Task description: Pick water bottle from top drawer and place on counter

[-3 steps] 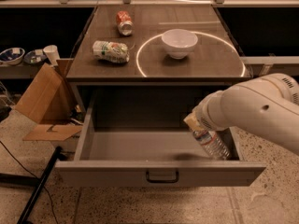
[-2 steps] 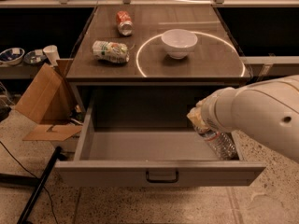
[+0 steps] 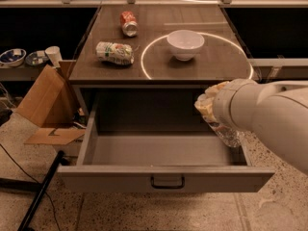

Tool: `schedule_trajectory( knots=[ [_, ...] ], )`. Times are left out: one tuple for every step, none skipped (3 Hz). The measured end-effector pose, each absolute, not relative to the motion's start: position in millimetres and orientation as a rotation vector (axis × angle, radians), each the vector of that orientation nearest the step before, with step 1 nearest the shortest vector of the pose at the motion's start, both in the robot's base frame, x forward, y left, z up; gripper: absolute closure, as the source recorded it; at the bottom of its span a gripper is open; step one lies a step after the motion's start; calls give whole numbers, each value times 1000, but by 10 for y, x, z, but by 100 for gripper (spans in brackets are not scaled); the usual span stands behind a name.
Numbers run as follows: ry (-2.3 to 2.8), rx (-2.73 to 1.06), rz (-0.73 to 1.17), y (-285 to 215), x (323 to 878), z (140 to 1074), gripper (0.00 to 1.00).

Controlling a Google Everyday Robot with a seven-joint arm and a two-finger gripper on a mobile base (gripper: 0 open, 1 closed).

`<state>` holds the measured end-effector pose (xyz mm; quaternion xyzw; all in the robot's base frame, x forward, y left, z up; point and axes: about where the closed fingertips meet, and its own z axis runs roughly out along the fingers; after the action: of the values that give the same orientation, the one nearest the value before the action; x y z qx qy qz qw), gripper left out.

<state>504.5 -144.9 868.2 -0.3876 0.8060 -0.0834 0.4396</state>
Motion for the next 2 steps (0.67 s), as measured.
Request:
schedule_trajectory(
  knots=[
    [1909, -980, -258, -1325, 5139, 9062, 100],
    [1843, -1013, -352, -1139, 5149, 9483, 100]
  ],
)
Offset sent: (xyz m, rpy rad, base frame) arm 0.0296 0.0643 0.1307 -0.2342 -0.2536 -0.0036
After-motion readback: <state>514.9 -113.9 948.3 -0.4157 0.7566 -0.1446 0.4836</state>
